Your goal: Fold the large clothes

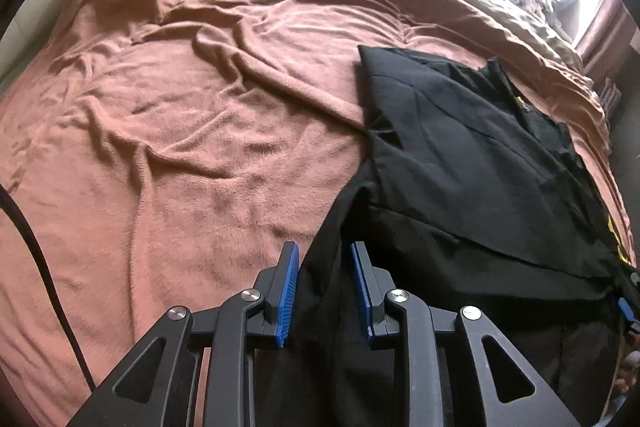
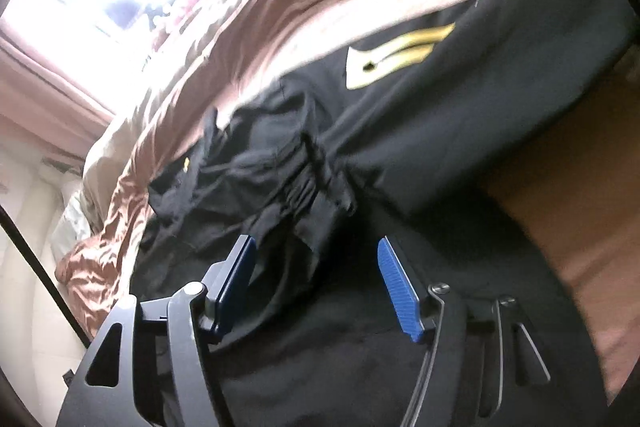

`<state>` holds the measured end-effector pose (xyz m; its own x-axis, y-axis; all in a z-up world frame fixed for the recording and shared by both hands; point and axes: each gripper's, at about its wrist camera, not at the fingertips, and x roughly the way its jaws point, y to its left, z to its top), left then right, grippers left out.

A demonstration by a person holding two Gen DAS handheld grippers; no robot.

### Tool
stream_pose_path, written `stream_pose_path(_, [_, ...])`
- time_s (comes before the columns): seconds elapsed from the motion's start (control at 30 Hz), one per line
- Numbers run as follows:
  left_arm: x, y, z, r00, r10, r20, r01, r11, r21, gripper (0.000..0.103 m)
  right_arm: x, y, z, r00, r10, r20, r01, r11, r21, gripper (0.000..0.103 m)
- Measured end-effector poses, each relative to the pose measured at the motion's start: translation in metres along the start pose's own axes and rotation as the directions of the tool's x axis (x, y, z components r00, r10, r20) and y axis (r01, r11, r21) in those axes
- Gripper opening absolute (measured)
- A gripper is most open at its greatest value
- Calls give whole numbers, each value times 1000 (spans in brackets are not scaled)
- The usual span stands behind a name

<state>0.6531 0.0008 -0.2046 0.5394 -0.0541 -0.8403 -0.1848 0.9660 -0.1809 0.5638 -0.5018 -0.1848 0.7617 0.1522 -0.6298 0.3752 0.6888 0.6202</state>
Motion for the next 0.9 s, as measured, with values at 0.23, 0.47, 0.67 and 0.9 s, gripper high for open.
stream_pose_path(0.23, [-33,-17,-4,999,-30,43,28,999,42,29,-53,-33,3,990,-41,138,38,999,30,62])
stream_pose_path(0.47, [-54,-32,-14,997,-44,66,38,996,86,30,-81,-94,19,971,-83,225,46,985,165,51])
stream_pose_path(0.67, [-59,-42,-18,996,-45,75,36,992,119,30,-91,-121,25,958,-95,271,31,972,232,26])
stream_pose_path(0.9, [-55,-51,-17,996,-51,73,42,992,120,30,-106,-97,13,930,-46,364,-26,981,190,0])
